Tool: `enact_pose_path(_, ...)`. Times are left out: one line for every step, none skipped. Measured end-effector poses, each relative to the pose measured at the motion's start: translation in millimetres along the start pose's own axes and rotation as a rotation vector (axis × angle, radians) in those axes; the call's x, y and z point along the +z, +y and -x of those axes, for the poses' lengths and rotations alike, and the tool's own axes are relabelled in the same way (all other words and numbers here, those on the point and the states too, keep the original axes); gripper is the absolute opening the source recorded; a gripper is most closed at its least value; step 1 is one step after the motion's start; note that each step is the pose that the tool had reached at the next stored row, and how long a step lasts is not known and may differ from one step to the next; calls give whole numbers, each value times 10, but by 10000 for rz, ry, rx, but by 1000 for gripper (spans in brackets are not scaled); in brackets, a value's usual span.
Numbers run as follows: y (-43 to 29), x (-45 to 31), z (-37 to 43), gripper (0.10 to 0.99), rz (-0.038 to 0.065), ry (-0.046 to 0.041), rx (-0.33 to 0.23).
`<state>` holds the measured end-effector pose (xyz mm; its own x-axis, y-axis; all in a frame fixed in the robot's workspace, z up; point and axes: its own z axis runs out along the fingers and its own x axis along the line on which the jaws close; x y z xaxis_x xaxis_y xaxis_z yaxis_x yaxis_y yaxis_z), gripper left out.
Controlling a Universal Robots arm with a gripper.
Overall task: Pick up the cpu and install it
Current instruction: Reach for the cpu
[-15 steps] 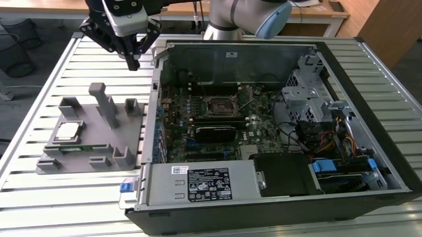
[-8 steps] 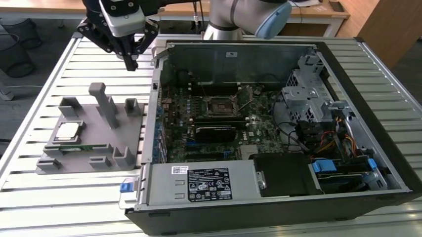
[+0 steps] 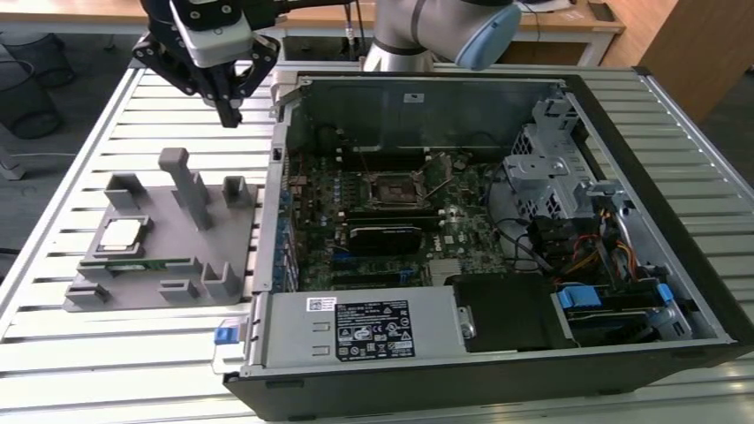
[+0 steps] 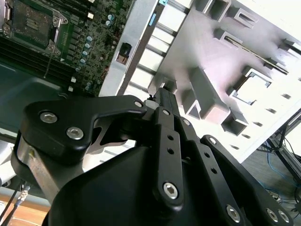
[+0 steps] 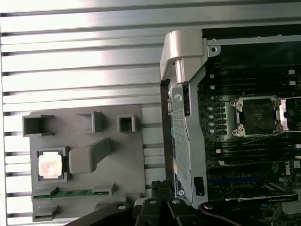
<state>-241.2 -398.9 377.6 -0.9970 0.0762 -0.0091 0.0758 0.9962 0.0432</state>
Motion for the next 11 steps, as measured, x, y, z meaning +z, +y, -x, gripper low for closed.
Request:
enact_pose_path(-1, 1, -6, 106, 0, 0, 0)
enact_pose_path(-1, 2, -12, 106, 0, 1, 0)
enact_pose_path(-1, 3, -19, 106, 1, 0, 0)
enact_pose_path(-2, 4, -25, 106, 0, 1, 0)
enact_pose_path(-3, 5, -33, 106, 0, 1, 0)
enact_pose_path(-3, 6, -40, 106, 0, 1, 1)
enact_pose_path(-4, 7, -46, 106, 0, 1, 0)
enact_pose_path(-4, 9, -51, 106, 1, 1, 0)
enact_pose_path(-4, 9, -55, 106, 0, 3, 0)
enact_pose_path(-5, 10, -60, 106, -1, 4, 0)
enact_pose_path(-6, 10, -67, 106, -1, 5, 0)
